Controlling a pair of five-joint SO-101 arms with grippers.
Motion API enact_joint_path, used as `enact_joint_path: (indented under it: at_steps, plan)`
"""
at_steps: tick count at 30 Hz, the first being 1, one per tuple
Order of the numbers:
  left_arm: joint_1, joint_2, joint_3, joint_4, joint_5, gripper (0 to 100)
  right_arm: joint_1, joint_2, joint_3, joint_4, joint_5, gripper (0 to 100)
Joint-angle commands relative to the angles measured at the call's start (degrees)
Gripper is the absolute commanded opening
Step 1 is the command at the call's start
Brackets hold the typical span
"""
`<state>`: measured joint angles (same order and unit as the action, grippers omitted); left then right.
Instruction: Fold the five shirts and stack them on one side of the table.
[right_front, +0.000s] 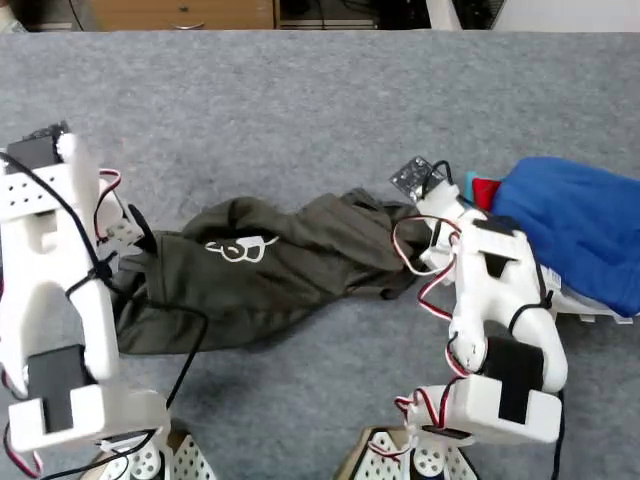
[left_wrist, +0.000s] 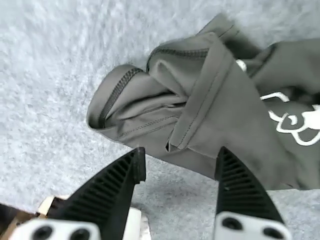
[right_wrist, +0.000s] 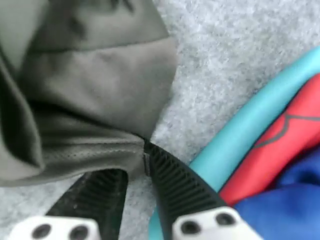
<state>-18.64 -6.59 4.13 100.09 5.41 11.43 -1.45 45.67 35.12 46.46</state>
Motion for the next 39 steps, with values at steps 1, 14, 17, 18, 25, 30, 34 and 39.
enact_joint_path:
  at_steps: [1, 14, 17, 18, 25, 30, 34, 39]
  plan:
    - [-0.09, -3.74, -1.93, 0.79, -4.22, 23, 1.36, 0.13, -2.68, 0.35, -0.7, 0.5]
    - [13.19, -8.66, 24.97, -9.41, -23.3, 23, 1.27, 0.22, -2.68, 0.35, -0.7, 0.5]
    - [13.1, -3.91, 25.49, -17.05, -20.84, 23, 1.27, 0.22, -2.68, 0.35, -0.7, 0.5]
    - [13.1, -1.8, 24.88, -19.16, -20.13, 23, 1.27, 0.22, -2.68, 0.35, -0.7, 0.5]
    - [10.11, 11.03, 7.03, -22.15, -13.19, 23, 1.27, 0.22, -2.68, 0.35, -0.7, 0.5]
    - [9.23, 19.56, -3.6, -22.15, -10.9, 23, 1.27, 0.31, -2.68, 0.35, -0.7, 0.5]
    - [9.14, 25.45, -12.31, -22.15, -6.07, 23, 1.27, 0.31, -2.68, 0.35, -0.7, 0.5]
    - [8.44, 29.32, -24.53, -18.2, 0.18, 23, 1.19, 0.31, -2.68, 0.44, -0.7, 0.5]
